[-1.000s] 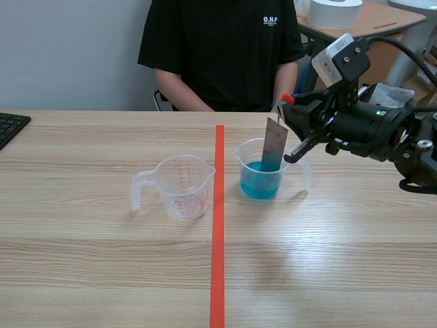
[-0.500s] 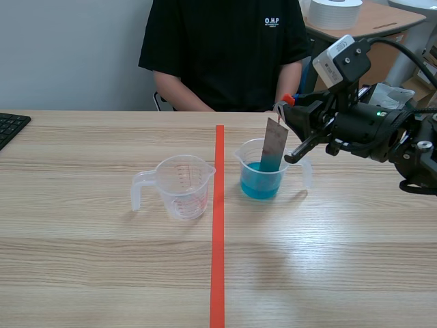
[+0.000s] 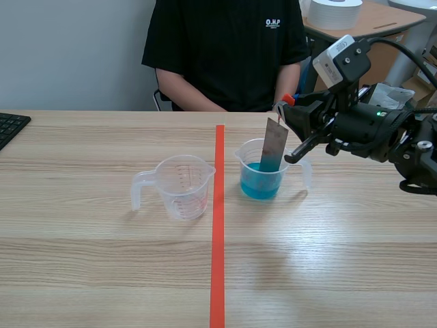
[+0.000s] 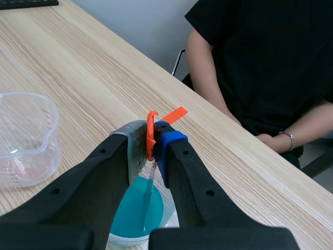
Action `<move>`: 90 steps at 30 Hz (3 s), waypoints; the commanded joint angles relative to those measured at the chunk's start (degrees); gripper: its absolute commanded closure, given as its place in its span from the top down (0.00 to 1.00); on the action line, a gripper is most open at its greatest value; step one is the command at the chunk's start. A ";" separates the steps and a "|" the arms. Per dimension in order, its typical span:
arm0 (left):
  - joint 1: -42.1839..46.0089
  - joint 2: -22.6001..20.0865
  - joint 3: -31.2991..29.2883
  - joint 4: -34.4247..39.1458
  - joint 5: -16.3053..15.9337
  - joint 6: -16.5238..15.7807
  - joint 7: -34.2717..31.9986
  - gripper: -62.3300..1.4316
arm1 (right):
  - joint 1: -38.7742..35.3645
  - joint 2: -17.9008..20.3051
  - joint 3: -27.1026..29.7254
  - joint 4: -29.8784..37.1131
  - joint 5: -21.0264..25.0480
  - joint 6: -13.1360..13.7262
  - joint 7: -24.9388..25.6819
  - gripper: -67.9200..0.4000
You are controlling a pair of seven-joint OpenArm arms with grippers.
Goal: Do the redox reaction experiment.
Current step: 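Hold the plate still in the solution, then raise the plate and point at it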
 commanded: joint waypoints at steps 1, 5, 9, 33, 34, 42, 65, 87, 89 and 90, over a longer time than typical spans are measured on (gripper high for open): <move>0.15 0.15 0.26 0.42 -0.35 0.02 -0.79 0.08 | 1.70 0.66 0.04 -0.07 0.59 -0.15 0.79 0.03; 0.13 0.15 0.26 0.42 -0.35 0.02 -0.81 0.08 | 1.68 0.63 0.04 -0.07 0.59 -0.13 0.79 0.03; 0.13 0.15 0.26 0.42 -0.35 0.04 -0.81 0.08 | 1.55 0.63 0.04 -0.07 0.59 -0.13 0.81 0.03; 0.13 0.17 0.26 0.42 -0.35 0.04 -0.81 0.08 | 1.57 0.96 2.36 2.23 2.64 4.87 -2.32 0.03; 0.13 0.17 0.26 0.42 -0.35 0.04 -0.81 0.08 | 1.57 0.96 2.62 2.82 3.21 4.87 -3.08 0.03; 0.13 0.17 0.26 0.42 -0.35 0.02 -0.83 0.08 | 1.57 0.96 5.40 8.81 6.27 6.78 -10.03 0.03; 0.13 0.15 0.26 0.42 -0.35 0.02 -0.83 0.08 | 1.57 0.96 11.67 24.30 18.45 6.78 -25.38 0.03; 0.13 -0.44 0.26 0.42 -0.35 0.02 -0.83 0.08 | 1.57 0.94 13.35 27.61 22.80 6.75 -27.34 0.03; 0.15 -1.88 0.26 0.42 -0.35 -0.13 -0.85 0.08 | 1.57 0.94 13.35 27.61 22.80 6.75 -27.36 0.03; 0.15 -2.93 0.26 0.42 -0.37 -0.37 -0.90 0.08 | 1.57 0.94 13.35 27.61 22.80 6.75 -27.36 0.03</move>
